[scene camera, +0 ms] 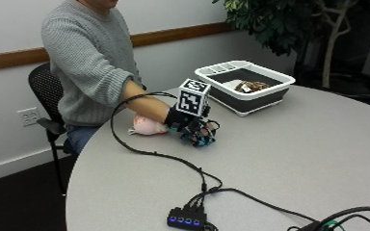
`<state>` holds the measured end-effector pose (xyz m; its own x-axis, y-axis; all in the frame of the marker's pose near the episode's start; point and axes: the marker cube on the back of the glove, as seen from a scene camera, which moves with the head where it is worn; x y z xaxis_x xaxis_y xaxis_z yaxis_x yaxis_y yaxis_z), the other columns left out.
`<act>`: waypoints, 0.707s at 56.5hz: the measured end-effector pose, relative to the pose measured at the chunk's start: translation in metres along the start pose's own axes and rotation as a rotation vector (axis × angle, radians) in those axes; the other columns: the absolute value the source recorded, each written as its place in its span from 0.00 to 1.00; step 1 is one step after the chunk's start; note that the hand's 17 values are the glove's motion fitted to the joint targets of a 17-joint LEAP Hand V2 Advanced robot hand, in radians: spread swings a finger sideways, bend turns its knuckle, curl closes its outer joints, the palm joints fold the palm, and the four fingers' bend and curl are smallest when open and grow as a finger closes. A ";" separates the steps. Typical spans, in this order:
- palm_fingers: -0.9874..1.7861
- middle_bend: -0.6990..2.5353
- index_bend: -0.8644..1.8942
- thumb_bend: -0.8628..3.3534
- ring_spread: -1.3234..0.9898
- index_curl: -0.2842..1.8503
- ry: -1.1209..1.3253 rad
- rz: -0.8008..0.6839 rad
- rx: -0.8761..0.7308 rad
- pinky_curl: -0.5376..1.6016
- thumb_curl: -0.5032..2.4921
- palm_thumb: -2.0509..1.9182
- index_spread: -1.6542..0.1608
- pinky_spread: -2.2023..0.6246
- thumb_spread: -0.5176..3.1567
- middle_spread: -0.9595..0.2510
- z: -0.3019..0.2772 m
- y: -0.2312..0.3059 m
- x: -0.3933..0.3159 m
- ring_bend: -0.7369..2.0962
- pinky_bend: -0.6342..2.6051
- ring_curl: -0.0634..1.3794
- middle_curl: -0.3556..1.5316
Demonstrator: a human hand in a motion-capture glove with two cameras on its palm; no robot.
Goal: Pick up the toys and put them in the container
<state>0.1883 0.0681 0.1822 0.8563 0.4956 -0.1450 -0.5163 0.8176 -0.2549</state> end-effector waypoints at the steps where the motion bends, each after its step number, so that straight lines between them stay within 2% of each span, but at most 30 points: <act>1: 0.42 0.27 0.47 0.21 0.54 0.33 -0.003 -0.007 0.030 0.40 0.28 0.55 0.69 0.76 0.52 0.69 -0.003 0.000 0.001 0.38 0.51 0.25 0.24; 5: 0.63 0.30 0.45 0.24 0.49 0.31 -0.057 -0.014 0.137 0.39 0.31 0.61 0.69 0.70 0.53 0.64 -0.021 0.001 0.008 0.44 0.54 0.26 0.26; 8: 0.68 0.32 0.45 0.25 0.46 0.33 -0.152 0.007 0.227 0.40 0.32 0.64 0.70 0.68 0.51 0.62 -0.046 0.003 0.017 0.47 0.54 0.28 0.27; 14: 0.69 0.34 0.48 0.25 0.42 0.37 -0.228 0.020 0.351 0.42 0.35 0.67 0.71 0.66 0.47 0.58 -0.109 0.010 0.042 0.49 0.53 0.33 0.30; 21: 0.68 0.37 0.50 0.24 0.38 0.40 -0.259 -0.045 0.385 0.44 0.37 0.68 0.72 0.65 0.44 0.56 -0.153 0.019 0.035 0.50 0.53 0.36 0.33; 27: 0.68 0.38 0.52 0.24 0.37 0.43 -0.308 -0.207 0.386 0.45 0.39 0.68 0.72 0.64 0.41 0.54 -0.177 0.021 -0.039 0.50 0.53 0.38 0.34; 34: 0.66 0.39 0.53 0.23 0.35 0.47 -0.280 -0.476 0.374 0.46 0.41 0.67 0.72 0.64 0.40 0.53 -0.207 0.025 -0.169 0.51 0.53 0.40 0.36; 40: 0.63 0.39 0.54 0.22 0.34 0.49 -0.237 -0.570 0.375 0.47 0.42 0.67 0.72 0.64 0.39 0.53 -0.225 0.022 -0.244 0.51 0.54 0.42 0.37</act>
<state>-0.0305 -0.1006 -0.0034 0.9906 -0.0229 0.1347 0.0063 0.9925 0.1220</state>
